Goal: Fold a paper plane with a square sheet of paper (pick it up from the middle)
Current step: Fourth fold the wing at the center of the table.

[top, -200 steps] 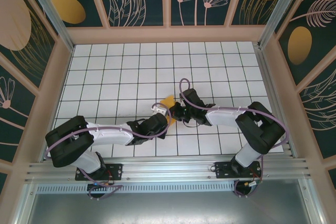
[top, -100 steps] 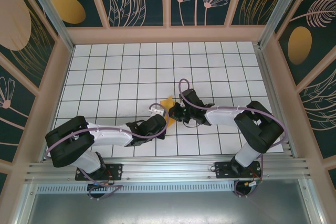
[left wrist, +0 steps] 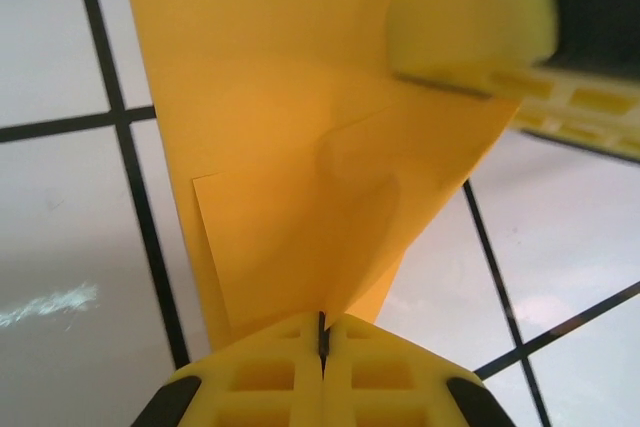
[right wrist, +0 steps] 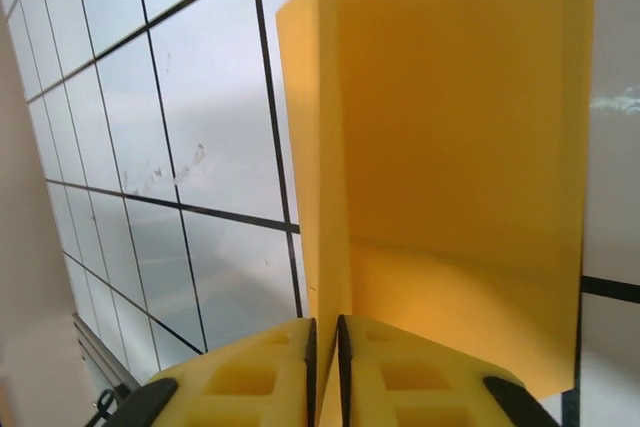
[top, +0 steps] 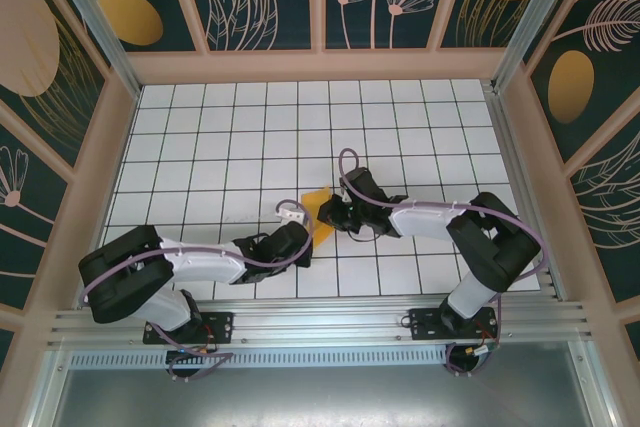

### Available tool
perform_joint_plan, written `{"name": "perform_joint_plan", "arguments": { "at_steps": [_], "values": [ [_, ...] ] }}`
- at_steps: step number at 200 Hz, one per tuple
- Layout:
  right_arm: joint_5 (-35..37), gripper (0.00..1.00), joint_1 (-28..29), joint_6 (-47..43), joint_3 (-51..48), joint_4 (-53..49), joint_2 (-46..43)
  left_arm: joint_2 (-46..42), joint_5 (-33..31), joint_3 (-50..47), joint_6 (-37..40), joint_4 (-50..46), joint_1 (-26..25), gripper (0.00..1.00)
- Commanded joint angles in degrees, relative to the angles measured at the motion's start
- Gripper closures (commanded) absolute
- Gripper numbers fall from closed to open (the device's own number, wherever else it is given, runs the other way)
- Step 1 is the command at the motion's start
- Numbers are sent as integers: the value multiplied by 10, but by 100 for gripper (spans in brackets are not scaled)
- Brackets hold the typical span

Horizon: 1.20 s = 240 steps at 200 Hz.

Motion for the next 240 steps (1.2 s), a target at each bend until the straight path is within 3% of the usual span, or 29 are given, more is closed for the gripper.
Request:
{"name": "perform_joint_plan", "arguments": {
  "at_steps": [1, 15, 37, 70, 101, 167, 200, 240],
  "values": [
    [14, 72, -1, -31, 17, -24, -25, -21, 10, -25, -23, 29, 1, 97],
    [28, 61, -1, -45, 16, -42, -46, -32, 15, -37, -27, 45, 3, 97],
    [44, 53, -5, -58, 2, -57, -80, -49, 28, -53, -32, 68, 11, 96],
    [32, 51, -7, -61, -28, -36, -105, -71, 68, -84, -38, 117, 32, 96],
    [7, 57, 5, -63, -36, -12, -83, -76, 110, -116, -50, 166, 60, 96],
    [0, 84, 37, -65, -12, -3, -12, -73, 153, -166, -89, 251, 85, 96],
    [-11, 91, 39, -63, -9, 11, 8, -81, 159, -174, -88, 253, 94, 96],
    [-24, 92, 50, -72, 21, 7, 43, -74, 172, -183, -97, 273, 101, 96]
  ]
}}
